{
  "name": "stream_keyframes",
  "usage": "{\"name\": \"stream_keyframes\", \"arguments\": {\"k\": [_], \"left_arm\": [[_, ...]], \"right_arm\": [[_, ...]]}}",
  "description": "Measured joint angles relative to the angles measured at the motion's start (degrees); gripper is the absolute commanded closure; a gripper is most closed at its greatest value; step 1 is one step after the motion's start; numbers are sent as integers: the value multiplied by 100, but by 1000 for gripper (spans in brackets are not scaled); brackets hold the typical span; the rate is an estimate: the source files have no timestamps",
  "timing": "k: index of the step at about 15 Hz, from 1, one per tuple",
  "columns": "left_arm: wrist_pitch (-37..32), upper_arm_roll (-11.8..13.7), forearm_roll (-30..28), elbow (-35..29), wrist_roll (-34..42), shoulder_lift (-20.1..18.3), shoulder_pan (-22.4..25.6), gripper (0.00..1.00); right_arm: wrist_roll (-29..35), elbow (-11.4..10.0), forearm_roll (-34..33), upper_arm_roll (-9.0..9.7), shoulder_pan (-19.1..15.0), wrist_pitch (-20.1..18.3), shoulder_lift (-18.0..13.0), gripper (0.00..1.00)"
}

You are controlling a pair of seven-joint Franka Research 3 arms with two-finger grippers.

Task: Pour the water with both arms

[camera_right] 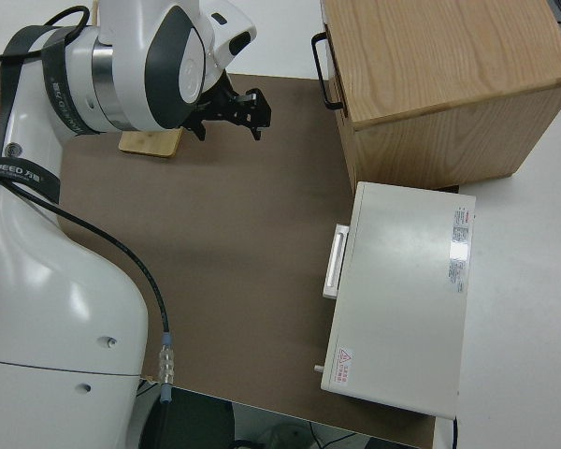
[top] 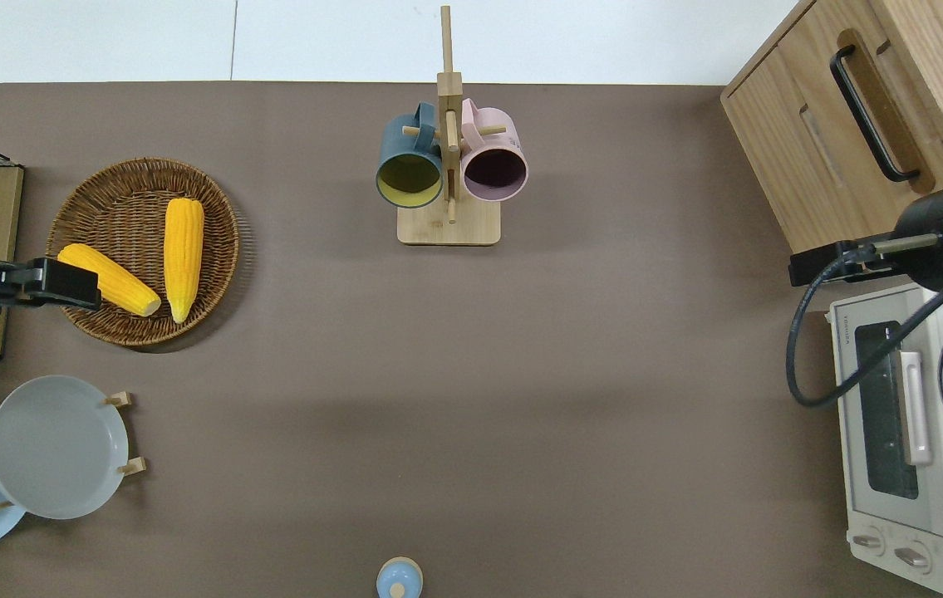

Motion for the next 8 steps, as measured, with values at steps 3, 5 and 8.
{"name": "stream_keyframes", "arguments": {"k": [3,5,8], "left_arm": [[0,0,0,0,0,0,0,0],[0,0,0,0,0,0,0,0],[0,0,0,0,0,0,0,2]], "right_arm": [[1,-49,0,6,1,155,0,17],[1,-53,0,11,1,191,0,17],[1,-56,0,11,1,198,0,17]]}}
